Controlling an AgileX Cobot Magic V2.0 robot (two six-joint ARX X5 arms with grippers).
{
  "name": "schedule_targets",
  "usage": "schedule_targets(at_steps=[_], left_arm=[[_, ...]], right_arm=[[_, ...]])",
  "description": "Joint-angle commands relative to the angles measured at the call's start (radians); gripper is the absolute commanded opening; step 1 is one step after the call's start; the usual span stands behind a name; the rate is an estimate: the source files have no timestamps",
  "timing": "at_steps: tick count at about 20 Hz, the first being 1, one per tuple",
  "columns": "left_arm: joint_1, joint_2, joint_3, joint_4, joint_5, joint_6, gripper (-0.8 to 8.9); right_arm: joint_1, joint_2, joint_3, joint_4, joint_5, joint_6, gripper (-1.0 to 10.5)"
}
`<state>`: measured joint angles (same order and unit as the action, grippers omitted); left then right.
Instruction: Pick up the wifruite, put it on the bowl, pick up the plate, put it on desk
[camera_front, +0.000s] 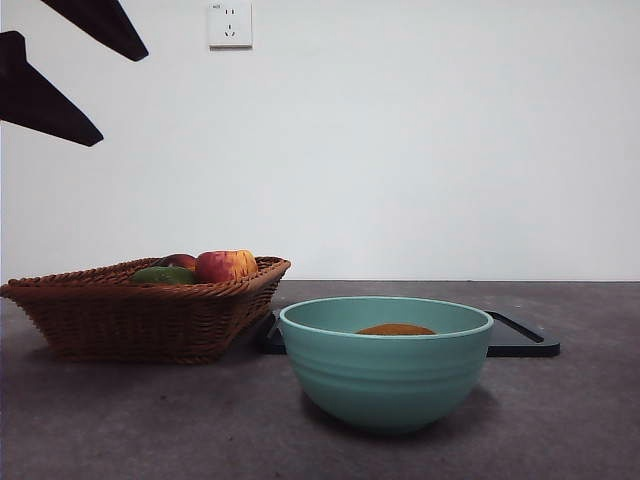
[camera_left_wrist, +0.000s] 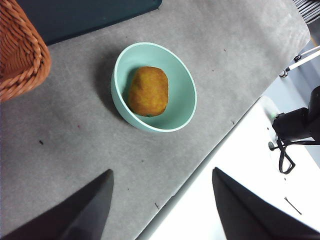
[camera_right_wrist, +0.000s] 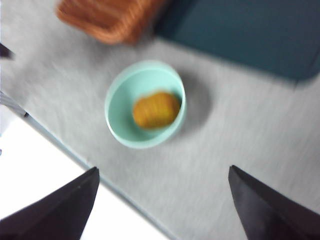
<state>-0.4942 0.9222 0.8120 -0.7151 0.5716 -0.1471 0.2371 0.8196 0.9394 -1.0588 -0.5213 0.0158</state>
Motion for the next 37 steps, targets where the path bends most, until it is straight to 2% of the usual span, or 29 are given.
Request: schedule_targets(at_steps=[1,3,6,12,16,21,26,30,32,37], left_arm=[[-0.006,0.004,0.008,0.017,0.002,0.007,3.12],[-0.006,0.004,0.008,0.031,0.002,0.006,3.12],[-0.006,0.004,0.008,0.043,0.002,0.005,3.12],[-0.006,0.004,0.008,0.042,0.002,0.004,3.12],[-0.006,0.004,0.008,0.038,0.002,0.003,3.12],[-0.006,0.004,0.008,0.027,0.002,0.003,3.12],[-0.006,0.004,0.008,0.027,0.002,0.003,3.12],[-0.006,0.004,0.008,0.027,0.002,0.003,3.12],[-0.006,0.004,0.008,0.027,0.002,0.004,3.12],[-0.006,0.004,0.008,0.027,0.002,0.005,3.13]], right_arm=[[0.024,0.023,-0.067,0.066,0.005,0.101,4.0],[0.05,0.036,-0.119,0.134,0.006,0.15,3.6],[0.102,0.066,-0.178,0.24,0.026,0.216,3.5],[0.249,0.204,-0.203,0.388,0.186,0.27,3.4],[0.354,0.362,-0.203,0.533,0.314,0.314,2.7],[0.41,0.489,-0.203,0.632,0.397,0.317,1.8],[0.423,0.547,-0.203,0.698,0.418,0.317,0.6],[0.423,0.559,-0.203,0.716,0.417,0.318,0.5],[0.424,0.559,-0.203,0.725,0.415,0.318,0.1],[0.424,0.557,-0.187,0.731,0.389,0.317,0.1]])
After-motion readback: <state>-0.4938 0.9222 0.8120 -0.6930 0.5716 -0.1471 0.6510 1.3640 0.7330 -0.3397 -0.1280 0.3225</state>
